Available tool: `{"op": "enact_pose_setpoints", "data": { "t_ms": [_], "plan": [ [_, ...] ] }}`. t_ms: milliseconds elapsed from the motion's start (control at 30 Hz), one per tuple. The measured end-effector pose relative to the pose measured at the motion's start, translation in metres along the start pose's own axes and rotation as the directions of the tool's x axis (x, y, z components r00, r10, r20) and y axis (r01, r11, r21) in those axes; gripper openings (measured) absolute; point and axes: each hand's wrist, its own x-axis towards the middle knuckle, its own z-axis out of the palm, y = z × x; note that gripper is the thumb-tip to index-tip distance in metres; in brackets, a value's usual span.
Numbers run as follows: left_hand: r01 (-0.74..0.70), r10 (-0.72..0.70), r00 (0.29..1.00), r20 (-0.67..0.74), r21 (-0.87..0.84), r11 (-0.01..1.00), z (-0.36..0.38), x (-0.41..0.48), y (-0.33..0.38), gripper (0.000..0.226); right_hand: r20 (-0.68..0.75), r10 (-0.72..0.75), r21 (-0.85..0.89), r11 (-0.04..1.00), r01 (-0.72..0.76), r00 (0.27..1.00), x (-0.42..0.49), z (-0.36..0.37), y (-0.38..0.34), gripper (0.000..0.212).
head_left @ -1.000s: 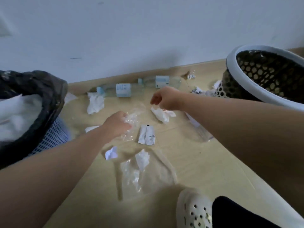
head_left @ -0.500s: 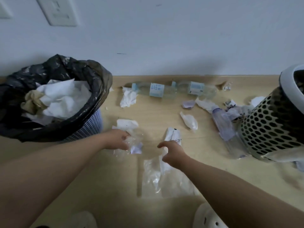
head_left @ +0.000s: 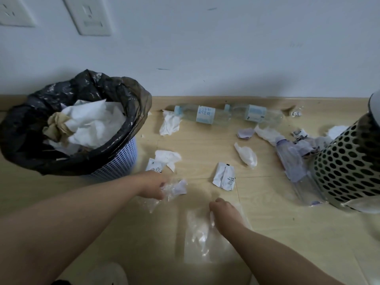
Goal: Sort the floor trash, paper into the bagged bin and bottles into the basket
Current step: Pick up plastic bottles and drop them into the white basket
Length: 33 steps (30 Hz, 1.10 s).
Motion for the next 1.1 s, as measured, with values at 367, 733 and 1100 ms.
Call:
{"op": "enact_pose_setpoints", "data": {
  "t_ms": [367,733,1100],
  "plan": [
    [0.038,-0.036,0.999,0.014,-0.25,0.967,-0.005,-0.002,-0.013,0.019,-0.275,0.147,0.481,0.877,0.004,0.95,0.034,-0.058,-0.014,0.026],
    [0.138,-0.263,0.943,-0.202,-0.481,0.866,0.009,-0.015,-0.05,0.027,-0.201,-0.099,0.296,0.942,0.156,0.975,0.045,-0.044,-0.076,0.037],
    [0.083,-0.185,0.968,-0.172,-0.473,0.877,0.019,-0.022,-0.057,0.025,0.017,-0.256,-0.103,0.961,0.257,0.966,0.043,-0.016,-0.084,0.031]
  ]
}}
